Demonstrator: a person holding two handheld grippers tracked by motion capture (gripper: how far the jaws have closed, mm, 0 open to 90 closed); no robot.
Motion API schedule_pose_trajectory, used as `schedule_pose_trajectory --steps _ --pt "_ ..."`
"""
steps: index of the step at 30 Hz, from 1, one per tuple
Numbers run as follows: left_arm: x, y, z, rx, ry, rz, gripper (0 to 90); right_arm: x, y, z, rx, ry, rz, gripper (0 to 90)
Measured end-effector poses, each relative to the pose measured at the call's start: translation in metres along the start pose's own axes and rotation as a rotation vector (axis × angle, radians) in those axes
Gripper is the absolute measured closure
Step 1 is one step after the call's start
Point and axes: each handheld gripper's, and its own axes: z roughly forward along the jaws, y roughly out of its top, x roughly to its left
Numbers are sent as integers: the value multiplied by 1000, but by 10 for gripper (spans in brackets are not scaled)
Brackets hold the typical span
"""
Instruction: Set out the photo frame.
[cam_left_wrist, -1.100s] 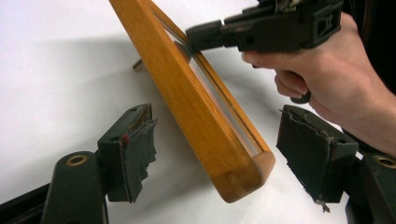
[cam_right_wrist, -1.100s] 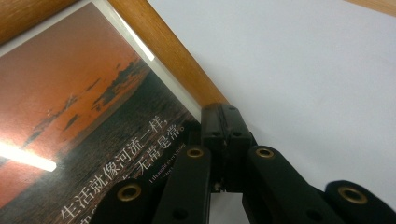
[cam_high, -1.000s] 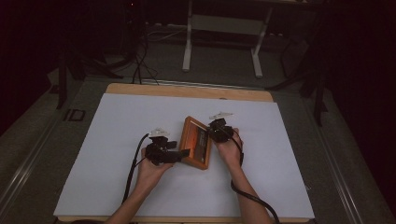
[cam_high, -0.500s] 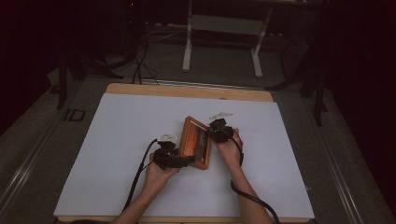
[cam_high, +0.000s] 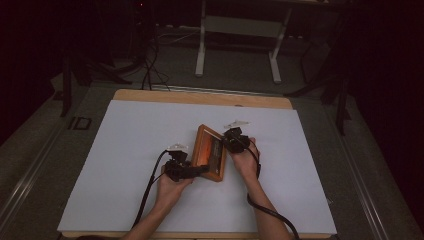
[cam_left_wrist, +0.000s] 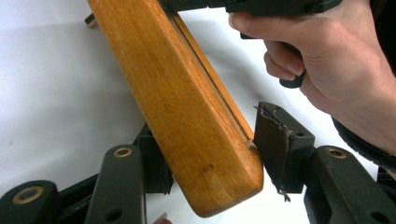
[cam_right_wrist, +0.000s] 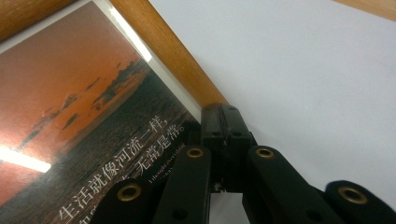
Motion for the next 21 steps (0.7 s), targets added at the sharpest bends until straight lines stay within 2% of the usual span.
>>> schedule_pose_trajectory --steps 4,9,12,14,17,21 --pt "-1 1 0 2 1 -9 508 0 0 0 -1 0 -10 897" --pt "-4 2 0 5 16 0 515 -1 0 -1 2 -1 -29 870" --pt "-5 2 0 5 20 1 521 -2 -1 -4 4 -2 -27 823" --pt "-6 3 0 8 22 -5 530 -3 -2 -7 11 10 -23 760" --pt "-7 4 1 7 14 -10 555 -3 -2 -16 0 19 -38 703" --pt "-11 7 3 -3 12 6 589 -5 -2 -29 -13 36 -58 649"
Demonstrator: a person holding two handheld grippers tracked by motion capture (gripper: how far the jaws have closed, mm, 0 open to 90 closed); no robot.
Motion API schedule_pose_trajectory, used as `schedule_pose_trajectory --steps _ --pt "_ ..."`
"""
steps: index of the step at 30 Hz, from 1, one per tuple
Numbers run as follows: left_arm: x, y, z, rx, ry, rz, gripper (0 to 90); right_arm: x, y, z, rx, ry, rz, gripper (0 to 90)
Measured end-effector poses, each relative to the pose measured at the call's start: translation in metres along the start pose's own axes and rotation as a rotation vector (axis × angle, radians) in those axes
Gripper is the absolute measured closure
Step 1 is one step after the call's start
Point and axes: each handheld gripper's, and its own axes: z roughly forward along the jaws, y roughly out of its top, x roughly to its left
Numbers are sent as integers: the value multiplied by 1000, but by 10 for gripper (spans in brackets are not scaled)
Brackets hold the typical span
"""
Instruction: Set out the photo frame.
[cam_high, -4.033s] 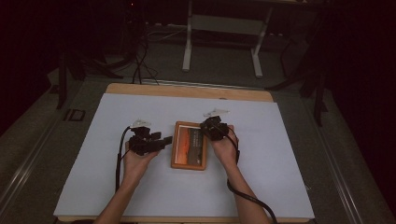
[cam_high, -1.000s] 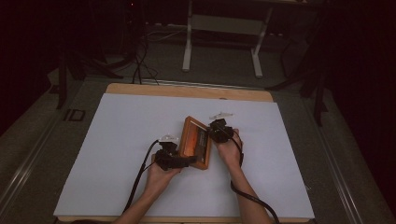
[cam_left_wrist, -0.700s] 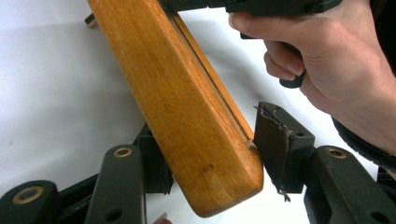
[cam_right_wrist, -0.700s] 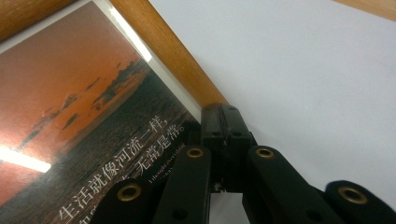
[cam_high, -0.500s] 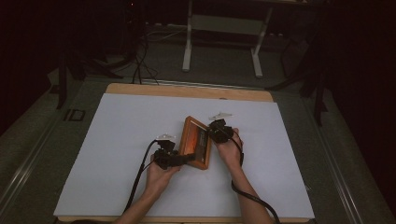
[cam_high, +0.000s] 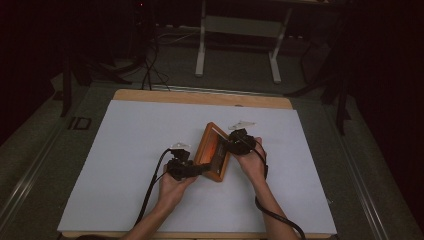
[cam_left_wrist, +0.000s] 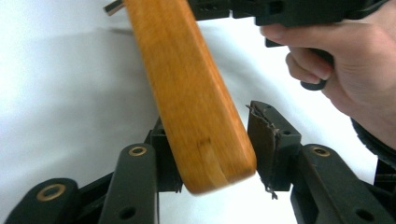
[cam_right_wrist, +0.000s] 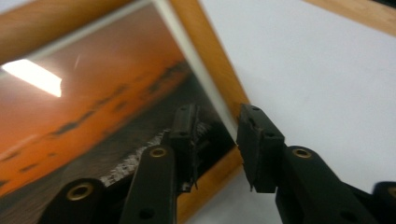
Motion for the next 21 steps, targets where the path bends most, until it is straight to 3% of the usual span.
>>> schedule_pose_trajectory --steps 6,10,14,21 --pt "-10 5 6 -15 0 38 641 -1 0 -25 -35 17 -20 609" --pt "-19 6 11 -47 7 41 672 1 1 -43 -64 23 -53 599" --pt "-27 4 13 -68 23 90 689 1 -2 -60 -54 -12 -92 595" --pt "-35 8 14 -43 47 150 691 -2 -3 -87 -122 -5 -85 591"
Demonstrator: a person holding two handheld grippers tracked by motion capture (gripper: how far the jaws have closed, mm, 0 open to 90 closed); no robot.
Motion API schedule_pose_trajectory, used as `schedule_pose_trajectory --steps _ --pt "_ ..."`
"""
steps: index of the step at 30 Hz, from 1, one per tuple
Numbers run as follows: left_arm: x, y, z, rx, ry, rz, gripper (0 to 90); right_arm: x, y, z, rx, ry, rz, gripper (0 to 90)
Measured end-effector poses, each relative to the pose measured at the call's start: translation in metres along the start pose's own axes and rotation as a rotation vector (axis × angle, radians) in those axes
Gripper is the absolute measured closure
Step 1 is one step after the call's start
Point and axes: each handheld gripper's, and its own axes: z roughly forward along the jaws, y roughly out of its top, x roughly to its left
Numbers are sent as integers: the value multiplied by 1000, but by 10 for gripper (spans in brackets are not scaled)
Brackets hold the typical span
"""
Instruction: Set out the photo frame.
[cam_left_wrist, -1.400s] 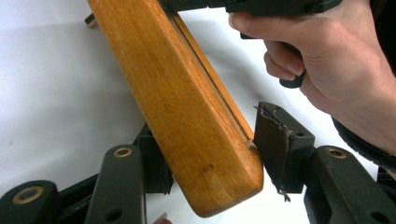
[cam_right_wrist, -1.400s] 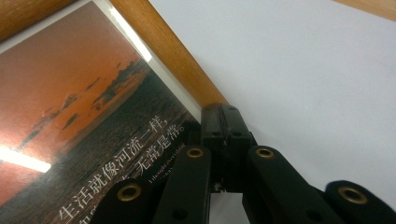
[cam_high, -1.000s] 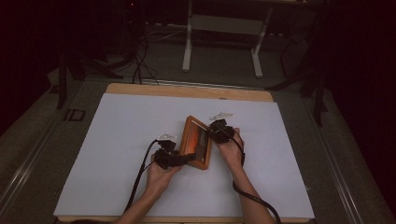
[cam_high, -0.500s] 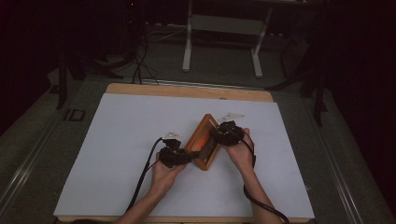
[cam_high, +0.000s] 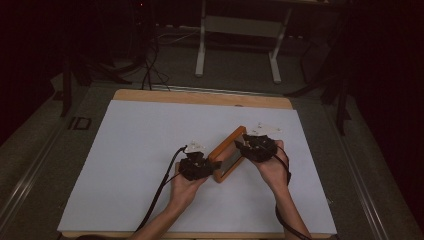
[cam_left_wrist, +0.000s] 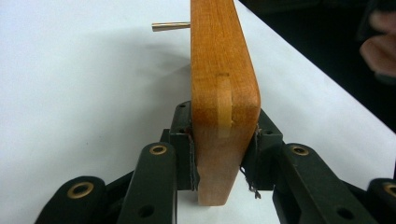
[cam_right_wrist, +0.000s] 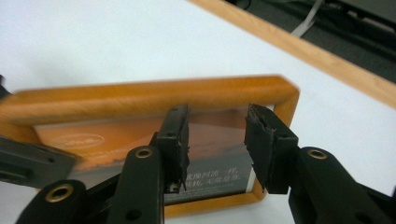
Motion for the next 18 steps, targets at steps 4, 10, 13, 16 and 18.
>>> schedule_pose_trajectory --steps 4,10,13,16,18 --pt "-3 2 -2 5 8 46 692 2 7 -10 -31 0 -14 588" --pt "-6 9 -8 13 20 137 692 2 9 -15 -39 1 -27 583" --pt "-7 13 -12 32 17 187 692 1 9 -15 -41 7 -12 582" --pt "-6 18 -19 42 2 222 692 1 8 -14 -40 12 -12 582" --pt "-3 24 -25 62 -16 255 692 1 8 -14 -39 15 -13 579"
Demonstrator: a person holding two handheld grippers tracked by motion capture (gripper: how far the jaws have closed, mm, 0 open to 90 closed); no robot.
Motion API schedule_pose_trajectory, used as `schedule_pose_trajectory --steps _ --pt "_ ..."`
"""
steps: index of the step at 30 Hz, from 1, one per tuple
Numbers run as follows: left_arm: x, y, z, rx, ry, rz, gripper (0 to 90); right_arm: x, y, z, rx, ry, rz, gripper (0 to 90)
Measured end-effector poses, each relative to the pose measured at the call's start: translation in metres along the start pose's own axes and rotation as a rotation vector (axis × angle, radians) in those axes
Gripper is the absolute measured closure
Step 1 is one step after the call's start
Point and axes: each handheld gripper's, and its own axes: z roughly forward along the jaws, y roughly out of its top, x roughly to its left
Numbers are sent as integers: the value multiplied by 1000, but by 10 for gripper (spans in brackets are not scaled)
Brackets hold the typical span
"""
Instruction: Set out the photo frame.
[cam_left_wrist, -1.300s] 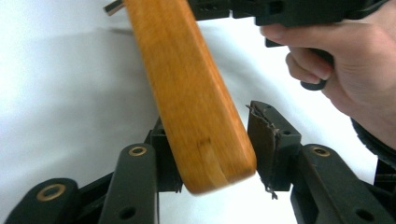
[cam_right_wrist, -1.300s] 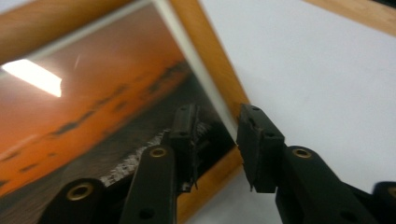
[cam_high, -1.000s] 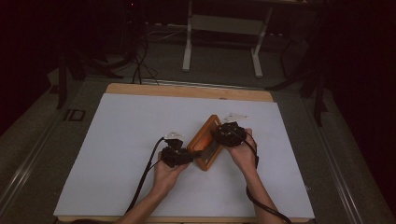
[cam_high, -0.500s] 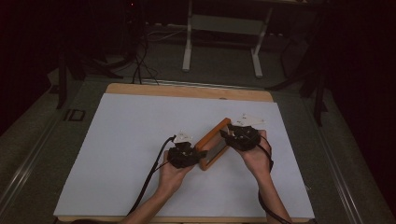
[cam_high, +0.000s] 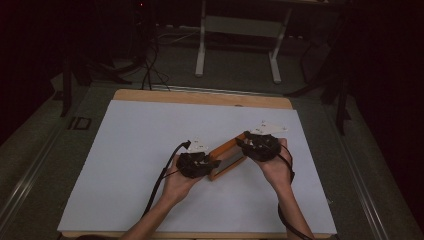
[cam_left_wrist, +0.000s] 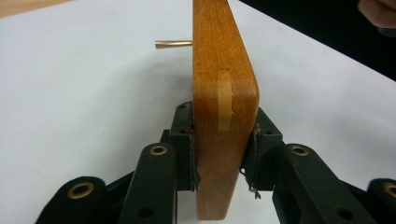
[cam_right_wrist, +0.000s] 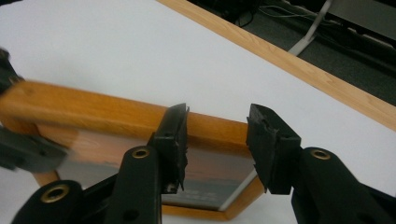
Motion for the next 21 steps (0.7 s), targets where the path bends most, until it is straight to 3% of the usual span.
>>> schedule_pose_trajectory --steps 7,13,21 --pt "14 10 -19 28 -60 69 691 5 2 -1 19 47 -51 542" --pt "21 21 -32 57 -100 153 691 10 5 -3 6 147 -111 486" --pt "24 32 -44 37 -158 206 691 17 12 -5 -14 284 -175 424"
